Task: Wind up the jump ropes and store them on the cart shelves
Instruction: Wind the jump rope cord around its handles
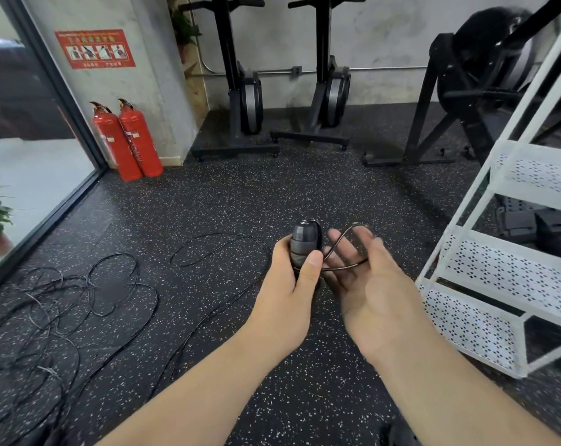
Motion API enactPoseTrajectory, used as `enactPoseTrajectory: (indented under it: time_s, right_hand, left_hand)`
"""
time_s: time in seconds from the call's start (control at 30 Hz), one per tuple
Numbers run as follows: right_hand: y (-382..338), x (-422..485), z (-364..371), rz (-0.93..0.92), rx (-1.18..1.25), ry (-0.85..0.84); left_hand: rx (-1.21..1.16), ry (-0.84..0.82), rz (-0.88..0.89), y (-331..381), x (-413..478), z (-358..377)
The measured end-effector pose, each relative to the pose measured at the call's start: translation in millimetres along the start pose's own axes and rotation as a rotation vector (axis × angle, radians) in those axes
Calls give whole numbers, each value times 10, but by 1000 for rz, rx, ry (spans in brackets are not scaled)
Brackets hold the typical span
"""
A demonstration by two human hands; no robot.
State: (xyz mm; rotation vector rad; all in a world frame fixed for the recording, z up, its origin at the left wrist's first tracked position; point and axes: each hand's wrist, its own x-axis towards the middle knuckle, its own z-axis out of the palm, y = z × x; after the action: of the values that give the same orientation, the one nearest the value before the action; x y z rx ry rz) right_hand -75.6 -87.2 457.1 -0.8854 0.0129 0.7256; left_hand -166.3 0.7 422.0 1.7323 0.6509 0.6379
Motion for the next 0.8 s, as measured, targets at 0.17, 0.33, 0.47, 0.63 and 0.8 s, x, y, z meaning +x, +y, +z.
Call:
enactPoseTrajectory:
  time_s: [0.17, 0.33, 0.47, 0.63, 0.8]
  right_hand:
    - [-73, -115, 60, -154, -276, -124]
    - [-31, -163, 14, -338, -644, -182]
    - [64, -161, -39, -508, -923, -146]
    - [91, -140, -36, -512, -952, -86]
    - [100, -133, -44, -487, -902, -46]
  left_hand:
    - [98, 39, -5, -28, 27, -59]
    - [128, 51, -11, -20, 21, -94]
    - [124, 80, 11, -14, 19, -100]
    - [179, 100, 23, -41, -4, -116]
    - [203, 85, 34, -56, -31, -86]
